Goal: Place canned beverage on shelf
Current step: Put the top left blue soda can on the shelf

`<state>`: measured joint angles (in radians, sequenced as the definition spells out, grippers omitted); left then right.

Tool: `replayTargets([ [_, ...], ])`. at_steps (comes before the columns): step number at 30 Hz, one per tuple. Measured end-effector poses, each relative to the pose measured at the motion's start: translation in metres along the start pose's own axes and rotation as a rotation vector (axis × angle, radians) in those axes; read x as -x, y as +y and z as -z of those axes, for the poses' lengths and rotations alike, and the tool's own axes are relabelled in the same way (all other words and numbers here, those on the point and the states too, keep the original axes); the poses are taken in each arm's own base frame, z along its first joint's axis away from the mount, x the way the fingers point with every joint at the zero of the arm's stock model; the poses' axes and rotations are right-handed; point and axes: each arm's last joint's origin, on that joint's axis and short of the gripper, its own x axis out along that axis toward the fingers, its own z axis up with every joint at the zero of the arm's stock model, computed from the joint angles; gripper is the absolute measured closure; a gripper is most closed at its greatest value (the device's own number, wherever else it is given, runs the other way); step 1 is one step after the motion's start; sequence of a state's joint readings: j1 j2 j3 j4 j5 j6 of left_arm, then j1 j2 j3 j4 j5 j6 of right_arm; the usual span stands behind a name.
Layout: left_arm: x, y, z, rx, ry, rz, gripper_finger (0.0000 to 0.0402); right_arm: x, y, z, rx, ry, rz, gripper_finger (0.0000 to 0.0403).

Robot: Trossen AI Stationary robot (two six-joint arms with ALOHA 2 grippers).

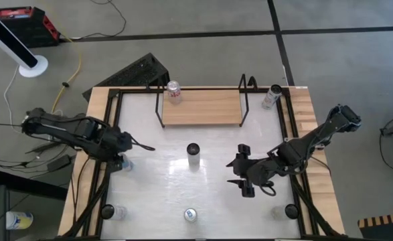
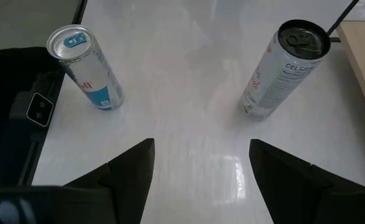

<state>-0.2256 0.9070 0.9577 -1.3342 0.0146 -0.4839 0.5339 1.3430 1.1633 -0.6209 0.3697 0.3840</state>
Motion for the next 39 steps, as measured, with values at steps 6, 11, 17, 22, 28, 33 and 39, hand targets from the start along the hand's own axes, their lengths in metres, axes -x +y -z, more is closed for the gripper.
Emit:
replayTargets([
  [6,-0.005,-0.004,-0.003,-0.019,0.031,-0.012,0.0182,-0.002,0.000,0.003,0.001,0.002,0.000,0.0117],
  [11,-0.007,-0.008,-0.003,-0.019,0.043,-0.013,0.0182,-0.006,-0.001,0.008,0.009,0.023,0.009,0.0117],
  [17,-0.007,-0.008,-0.003,0.010,0.031,-0.041,0.0179,-0.006,0.000,0.007,0.004,0.012,0.004,0.0117],
  [22,-0.007,-0.008,-0.003,0.011,0.028,-0.046,0.0159,-0.006,0.000,0.007,0.005,0.012,0.004,0.0117],
  [28,-0.007,-0.008,-0.003,0.012,0.028,-0.046,0.0120,-0.006,0.000,0.007,0.005,0.012,0.004,0.0117],
  [33,-0.007,-0.006,0.000,0.053,0.058,-0.064,0.0107,-0.006,0.000,0.007,0.005,0.013,0.004,0.0117],
  [39,-0.020,-0.004,0.006,0.085,0.119,-0.053,0.0106,-0.006,0.000,0.007,0.004,0.012,0.004,0.0117],
])
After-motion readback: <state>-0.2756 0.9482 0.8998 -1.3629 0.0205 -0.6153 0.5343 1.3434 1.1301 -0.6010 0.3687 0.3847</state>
